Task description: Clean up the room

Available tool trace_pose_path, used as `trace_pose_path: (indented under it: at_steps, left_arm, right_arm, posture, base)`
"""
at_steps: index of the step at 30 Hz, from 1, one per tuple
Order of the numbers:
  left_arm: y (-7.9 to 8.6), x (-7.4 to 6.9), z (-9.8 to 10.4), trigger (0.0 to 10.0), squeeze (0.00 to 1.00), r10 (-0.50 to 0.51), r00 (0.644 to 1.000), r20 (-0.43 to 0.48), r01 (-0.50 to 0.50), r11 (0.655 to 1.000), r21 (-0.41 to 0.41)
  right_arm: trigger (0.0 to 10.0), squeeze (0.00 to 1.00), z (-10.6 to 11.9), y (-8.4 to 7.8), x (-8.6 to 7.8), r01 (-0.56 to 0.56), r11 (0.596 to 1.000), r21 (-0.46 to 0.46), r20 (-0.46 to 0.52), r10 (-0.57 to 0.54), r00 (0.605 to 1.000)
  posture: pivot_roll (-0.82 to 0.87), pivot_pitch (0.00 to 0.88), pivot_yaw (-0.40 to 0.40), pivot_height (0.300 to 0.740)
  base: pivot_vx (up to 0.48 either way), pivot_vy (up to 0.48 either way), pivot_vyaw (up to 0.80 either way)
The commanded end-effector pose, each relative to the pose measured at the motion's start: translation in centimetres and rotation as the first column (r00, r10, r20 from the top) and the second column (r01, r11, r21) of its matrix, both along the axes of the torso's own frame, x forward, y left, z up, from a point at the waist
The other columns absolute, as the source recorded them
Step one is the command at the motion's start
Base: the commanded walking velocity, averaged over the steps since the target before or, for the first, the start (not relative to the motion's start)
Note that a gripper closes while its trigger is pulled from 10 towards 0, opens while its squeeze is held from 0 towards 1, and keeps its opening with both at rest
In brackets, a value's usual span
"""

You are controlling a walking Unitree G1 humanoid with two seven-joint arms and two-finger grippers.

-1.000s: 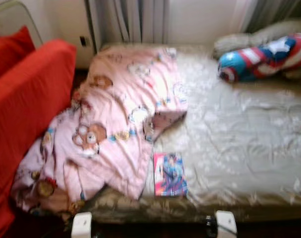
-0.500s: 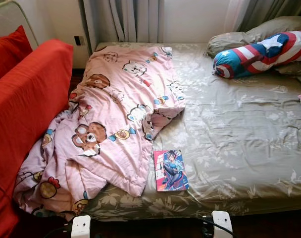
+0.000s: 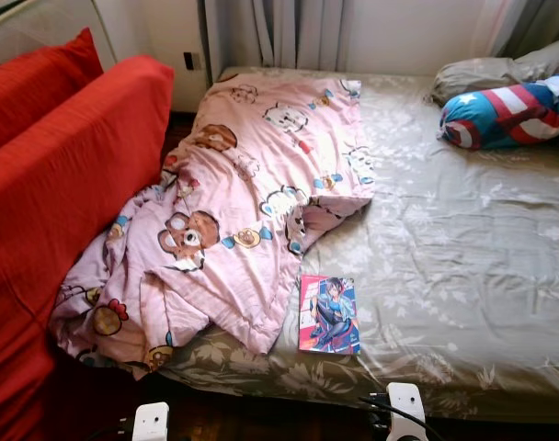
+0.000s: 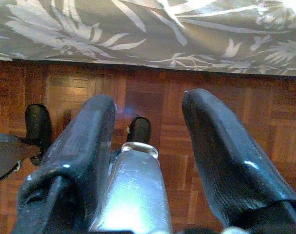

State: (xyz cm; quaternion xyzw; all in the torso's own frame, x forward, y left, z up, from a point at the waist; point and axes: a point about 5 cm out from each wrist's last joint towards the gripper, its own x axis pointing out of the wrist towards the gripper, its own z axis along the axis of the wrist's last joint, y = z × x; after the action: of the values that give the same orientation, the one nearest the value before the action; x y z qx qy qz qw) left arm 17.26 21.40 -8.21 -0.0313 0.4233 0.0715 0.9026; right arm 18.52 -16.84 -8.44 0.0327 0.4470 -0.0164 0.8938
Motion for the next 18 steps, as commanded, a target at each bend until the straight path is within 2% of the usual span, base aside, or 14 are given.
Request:
trace_pose_path:
  at_steps: [1,6,14,18]
  left_arm:
    - [-0.05,-0.48,-0.26,10.0,0.0,0.008,1.0,-0.02,-0.009,1.0,-0.009]
    - [-0.05,-0.46,-0.25,10.0,0.0,0.007,1.0,-0.019,-0.007,1.0,-0.01]
    - [-0.06,-0.51,-0.27,10.0,0.0,0.004,1.0,-0.021,-0.005,1.0,-0.012]
    - [-0.1,-0.54,-0.3,10.0,0.0,0.001,1.0,-0.023,-0.001,1.0,-0.012]
  right_arm:
    - [10.0,0.0,-0.39,-0.28,-0.86,0.019,1.0,0.003,-0.023,-0.019,1.0]
    - [10.0,0.0,-0.28,-0.2,-0.68,0.005,1.0,0.005,-0.008,-0.005,1.0]
    - [10.0,0.0,-0.17,0.09,-0.47,-0.016,1.0,0.006,0.006,0.016,1.0]
    - [10.0,0.0,-0.14,0.05,-0.41,0.0,1.0,0.014,0.009,0.0,1.0]
  posture:
    - [0.07,0.113,-0.041,0.74]
    - [0.07,0.113,-0.041,0.74]
    - [0.07,0.108,-0.041,0.74]
    - [0.07,0.105,-0.041,0.74]
  base:
    - [0.0,0.0,0.0]
    - [0.0,0.0,0.0]
    - [0.0,0.0,0.79]
    - [0.0,0.0,0.0]
